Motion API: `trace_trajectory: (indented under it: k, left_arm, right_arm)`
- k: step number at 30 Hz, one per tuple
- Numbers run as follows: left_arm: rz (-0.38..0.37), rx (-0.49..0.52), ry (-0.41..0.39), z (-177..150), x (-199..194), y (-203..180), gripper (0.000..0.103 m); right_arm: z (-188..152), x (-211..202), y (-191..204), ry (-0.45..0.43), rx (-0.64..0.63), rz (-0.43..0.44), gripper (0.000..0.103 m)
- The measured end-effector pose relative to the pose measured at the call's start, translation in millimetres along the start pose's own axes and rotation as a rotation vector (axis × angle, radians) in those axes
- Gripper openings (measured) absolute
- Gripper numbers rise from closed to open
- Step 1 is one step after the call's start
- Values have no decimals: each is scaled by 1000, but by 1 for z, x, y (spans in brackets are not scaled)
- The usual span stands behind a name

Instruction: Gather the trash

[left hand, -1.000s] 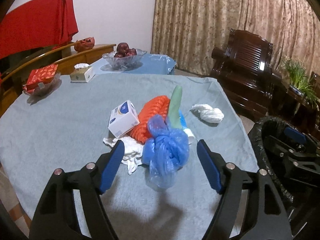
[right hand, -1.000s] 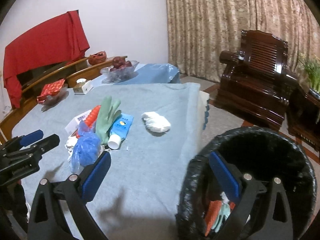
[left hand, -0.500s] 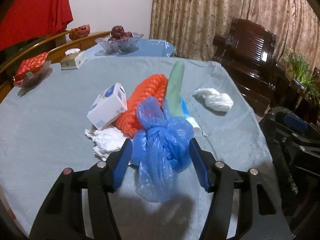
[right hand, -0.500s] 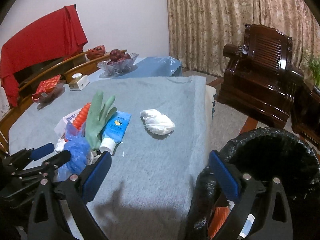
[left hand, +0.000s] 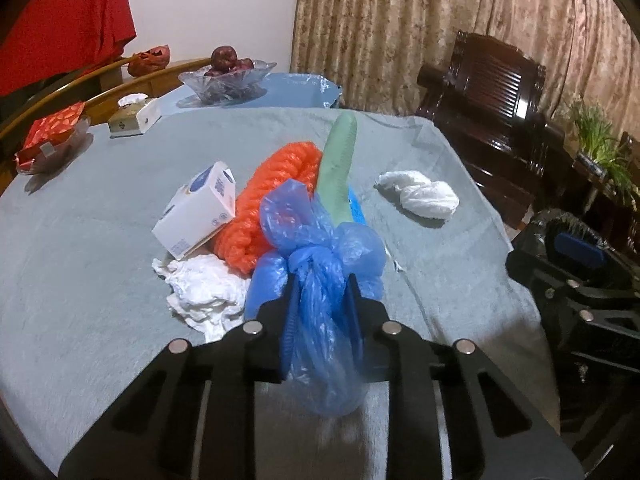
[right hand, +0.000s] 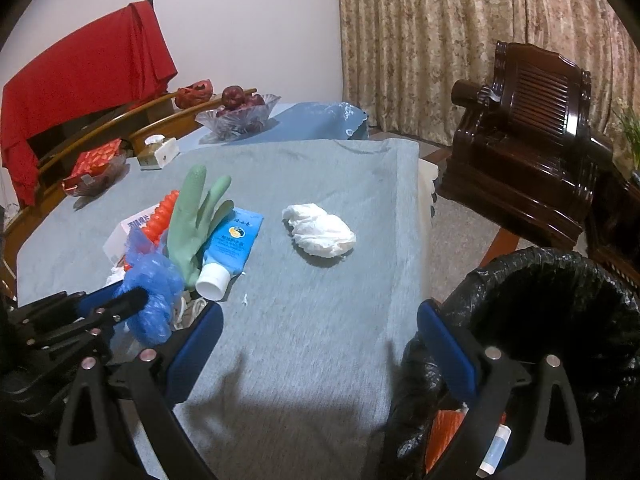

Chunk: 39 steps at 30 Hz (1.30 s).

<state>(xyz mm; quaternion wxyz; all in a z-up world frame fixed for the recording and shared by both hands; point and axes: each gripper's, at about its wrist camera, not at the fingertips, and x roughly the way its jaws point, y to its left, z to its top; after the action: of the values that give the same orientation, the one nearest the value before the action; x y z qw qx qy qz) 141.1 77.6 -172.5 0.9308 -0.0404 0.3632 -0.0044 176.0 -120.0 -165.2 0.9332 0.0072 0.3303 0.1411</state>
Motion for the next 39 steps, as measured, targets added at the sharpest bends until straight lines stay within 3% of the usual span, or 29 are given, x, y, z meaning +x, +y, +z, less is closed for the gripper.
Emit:
trace_trajectory:
  k: [12,22,30,39]
  left_arm:
    - [16,-38,-69,4,-46,19,19]
    - [54,-74,-101,3,-70,47,19]
    - [84,-94,-78,-2,-62,65,19]
    - [78,-110,-65,-7,-55,77,19]
  right_arm:
    - [4,-7,20,-26,-24,31,95]
    - [8,3,63,-21,-75,93,90]
    - [3,29,94,41,-106,148,63]
    - [-2,54,113,90,-127,161,60]
